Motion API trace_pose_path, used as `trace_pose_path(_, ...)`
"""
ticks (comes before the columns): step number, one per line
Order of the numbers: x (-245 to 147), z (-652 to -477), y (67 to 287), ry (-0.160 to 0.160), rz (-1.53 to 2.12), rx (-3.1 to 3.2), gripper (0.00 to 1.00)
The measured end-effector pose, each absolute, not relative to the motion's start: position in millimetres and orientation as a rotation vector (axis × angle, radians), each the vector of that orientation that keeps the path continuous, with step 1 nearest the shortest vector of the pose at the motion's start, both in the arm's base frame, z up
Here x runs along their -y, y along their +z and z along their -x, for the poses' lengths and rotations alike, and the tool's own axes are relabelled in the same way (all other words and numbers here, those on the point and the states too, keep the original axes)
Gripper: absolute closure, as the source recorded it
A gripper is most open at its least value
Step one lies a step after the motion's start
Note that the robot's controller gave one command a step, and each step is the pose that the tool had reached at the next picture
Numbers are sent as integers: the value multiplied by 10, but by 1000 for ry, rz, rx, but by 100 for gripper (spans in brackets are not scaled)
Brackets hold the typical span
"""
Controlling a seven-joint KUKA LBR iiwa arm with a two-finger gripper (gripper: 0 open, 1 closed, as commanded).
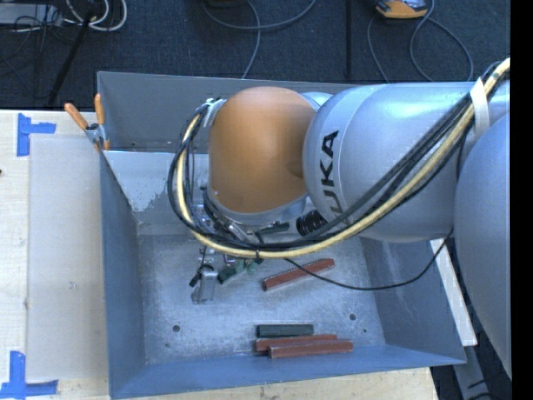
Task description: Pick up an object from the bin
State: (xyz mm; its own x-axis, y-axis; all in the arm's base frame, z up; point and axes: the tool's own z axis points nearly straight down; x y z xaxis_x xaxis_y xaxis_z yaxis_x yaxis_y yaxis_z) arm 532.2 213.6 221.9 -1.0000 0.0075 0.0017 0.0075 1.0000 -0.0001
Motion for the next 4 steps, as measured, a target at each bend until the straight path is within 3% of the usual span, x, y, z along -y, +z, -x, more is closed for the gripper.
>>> trace_pose_path(1,-1421,-5424,1639,7,-125,3132,0)
trace_pose_path(2,-949,-6043,652,4,-199,3133,0)
trace_pose_path(3,-977,-6050,702,-1,-199,3137,100)
trace_pose_path(4,-845,-5956,1938,-1,-219,3143,100)
